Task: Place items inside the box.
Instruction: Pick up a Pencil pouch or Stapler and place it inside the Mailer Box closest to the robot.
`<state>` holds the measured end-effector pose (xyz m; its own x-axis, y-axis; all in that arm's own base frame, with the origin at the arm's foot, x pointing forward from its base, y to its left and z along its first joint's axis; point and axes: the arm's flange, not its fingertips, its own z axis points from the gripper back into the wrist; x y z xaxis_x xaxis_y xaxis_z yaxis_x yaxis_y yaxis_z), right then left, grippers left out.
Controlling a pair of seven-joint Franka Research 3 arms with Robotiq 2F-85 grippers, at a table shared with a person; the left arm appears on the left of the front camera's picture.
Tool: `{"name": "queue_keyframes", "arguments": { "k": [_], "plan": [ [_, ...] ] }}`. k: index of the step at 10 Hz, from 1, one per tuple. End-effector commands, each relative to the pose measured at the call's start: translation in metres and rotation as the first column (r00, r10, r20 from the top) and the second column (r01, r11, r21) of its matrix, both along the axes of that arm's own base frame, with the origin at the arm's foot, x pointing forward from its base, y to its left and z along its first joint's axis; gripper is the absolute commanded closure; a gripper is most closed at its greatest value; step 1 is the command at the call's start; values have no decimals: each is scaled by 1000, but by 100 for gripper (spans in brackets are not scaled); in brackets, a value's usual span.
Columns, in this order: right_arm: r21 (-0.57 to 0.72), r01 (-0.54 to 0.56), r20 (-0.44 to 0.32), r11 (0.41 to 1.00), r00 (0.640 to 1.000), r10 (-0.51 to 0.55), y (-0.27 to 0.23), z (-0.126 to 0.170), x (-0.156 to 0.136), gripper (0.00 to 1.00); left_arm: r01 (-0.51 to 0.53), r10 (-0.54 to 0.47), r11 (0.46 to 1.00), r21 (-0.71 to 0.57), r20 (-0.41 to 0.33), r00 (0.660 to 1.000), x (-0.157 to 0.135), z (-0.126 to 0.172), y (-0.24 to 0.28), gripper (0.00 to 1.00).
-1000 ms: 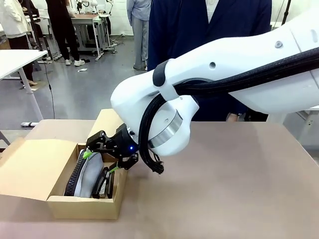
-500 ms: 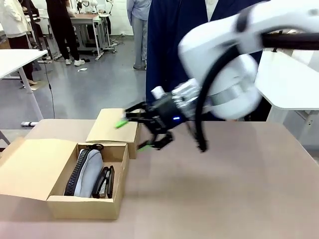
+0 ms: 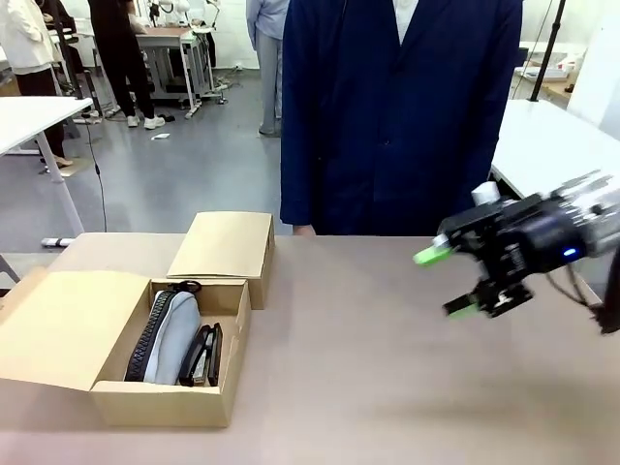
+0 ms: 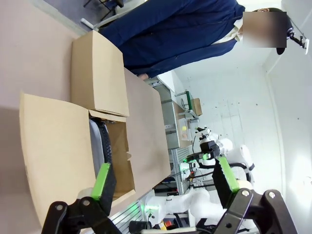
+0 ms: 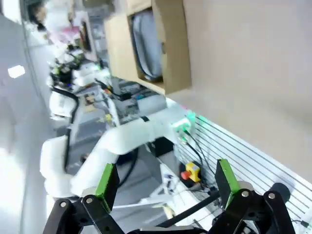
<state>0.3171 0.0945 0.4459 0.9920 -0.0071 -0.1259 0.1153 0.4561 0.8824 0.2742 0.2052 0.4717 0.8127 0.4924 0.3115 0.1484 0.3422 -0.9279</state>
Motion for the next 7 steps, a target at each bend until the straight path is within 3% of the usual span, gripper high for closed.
{"name": "queue_keyframes", "arguments": {
  "k": [1, 3, 5, 6, 7],
  "plan": [
    [199, 114, -34, 973, 993, -109, -84, -68, -71, 0, 0, 0, 1000, -7, 30, 1000, 0, 0, -1, 0],
    [318, 247, -111, 915, 969, -222, -129, -124, -127, 0, 0, 0, 1000, -7, 30, 1000, 0, 0, -1, 0],
    [329, 298, -177, 896, 951, -252, -132, -167, -135, 0, 0, 0, 1000, -7, 30, 1000, 0, 0, -1, 0],
    [296, 279, -150, 914, 958, -244, -188, -69, -19, 0, 0, 0, 1000, -7, 30, 1000, 0, 0, -1, 0],
    [296, 279, -150, 914, 958, -244, -188, -69, -19, 0, 0, 0, 1000, -7, 30, 1000, 0, 0, -1, 0]
  ]
}}
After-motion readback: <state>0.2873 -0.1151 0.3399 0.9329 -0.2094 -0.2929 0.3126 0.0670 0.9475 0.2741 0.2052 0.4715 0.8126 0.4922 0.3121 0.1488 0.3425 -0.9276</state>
